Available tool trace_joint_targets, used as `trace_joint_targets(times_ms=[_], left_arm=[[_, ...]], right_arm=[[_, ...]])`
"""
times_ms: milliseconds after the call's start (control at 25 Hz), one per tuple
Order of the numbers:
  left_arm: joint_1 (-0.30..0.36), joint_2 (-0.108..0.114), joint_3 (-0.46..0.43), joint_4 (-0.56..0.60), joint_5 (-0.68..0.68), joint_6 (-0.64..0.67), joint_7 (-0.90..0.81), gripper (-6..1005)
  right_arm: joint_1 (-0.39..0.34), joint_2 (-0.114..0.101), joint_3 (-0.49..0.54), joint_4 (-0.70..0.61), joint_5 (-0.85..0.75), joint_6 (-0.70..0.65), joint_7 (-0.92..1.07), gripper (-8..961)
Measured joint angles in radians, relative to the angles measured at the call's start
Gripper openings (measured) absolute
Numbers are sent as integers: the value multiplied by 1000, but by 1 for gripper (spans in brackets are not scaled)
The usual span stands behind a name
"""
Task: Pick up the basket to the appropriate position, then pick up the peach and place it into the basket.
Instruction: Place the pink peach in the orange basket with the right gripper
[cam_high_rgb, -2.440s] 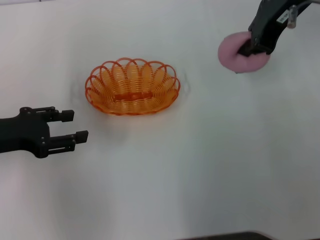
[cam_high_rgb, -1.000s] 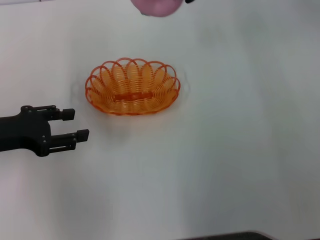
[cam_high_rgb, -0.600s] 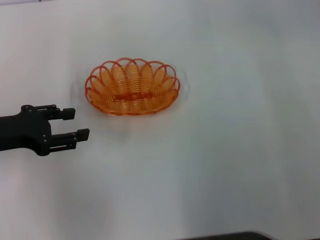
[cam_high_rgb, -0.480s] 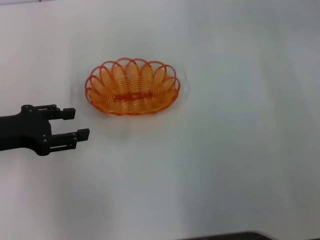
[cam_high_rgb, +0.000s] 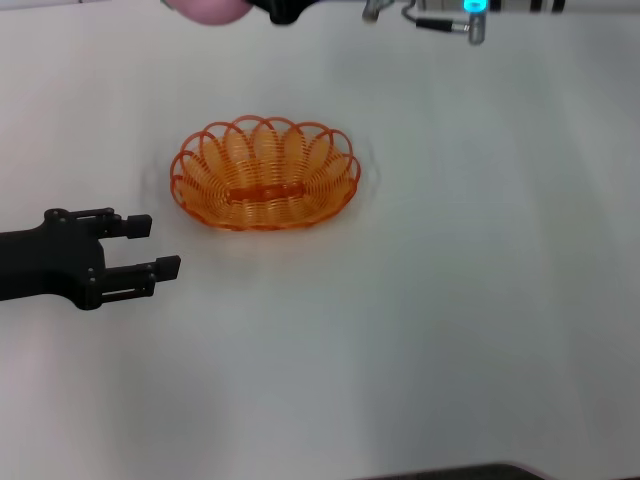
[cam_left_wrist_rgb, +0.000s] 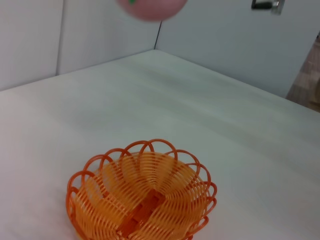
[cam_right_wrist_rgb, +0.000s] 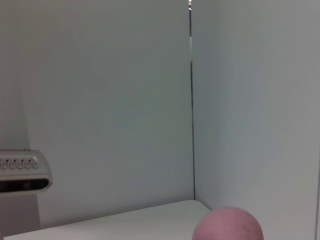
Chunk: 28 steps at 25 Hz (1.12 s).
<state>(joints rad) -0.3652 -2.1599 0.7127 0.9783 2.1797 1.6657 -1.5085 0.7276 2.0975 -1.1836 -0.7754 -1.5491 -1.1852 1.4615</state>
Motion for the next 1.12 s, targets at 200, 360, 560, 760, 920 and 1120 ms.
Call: trace_joint_targets(times_ms=[200, 360, 560, 760, 920, 1120], left_arm=[[-1, 0, 0, -1, 0, -1, -1, 674], [-1, 0, -1, -1, 0, -1, -2, 675], [-2, 0, -2, -14, 0, -3, -2, 675], [-3, 0, 0, -22, 1, -13, 0, 675], [-3, 0, 5, -23, 2, -13, -1, 675], [-2, -1, 5, -23, 1, -14, -1, 675]], right_arm=[[2, 2, -24, 145, 112, 1, -189, 53], [2, 3, -32, 251, 154, 1, -291, 53], [-9, 0, -52, 330, 145, 39, -332, 52], [-15, -5, -130, 354, 136, 106, -332, 52], [-10, 0, -150, 380, 87, 168, -322, 53], [-4, 0, -179, 398, 84, 217, -298, 53]])
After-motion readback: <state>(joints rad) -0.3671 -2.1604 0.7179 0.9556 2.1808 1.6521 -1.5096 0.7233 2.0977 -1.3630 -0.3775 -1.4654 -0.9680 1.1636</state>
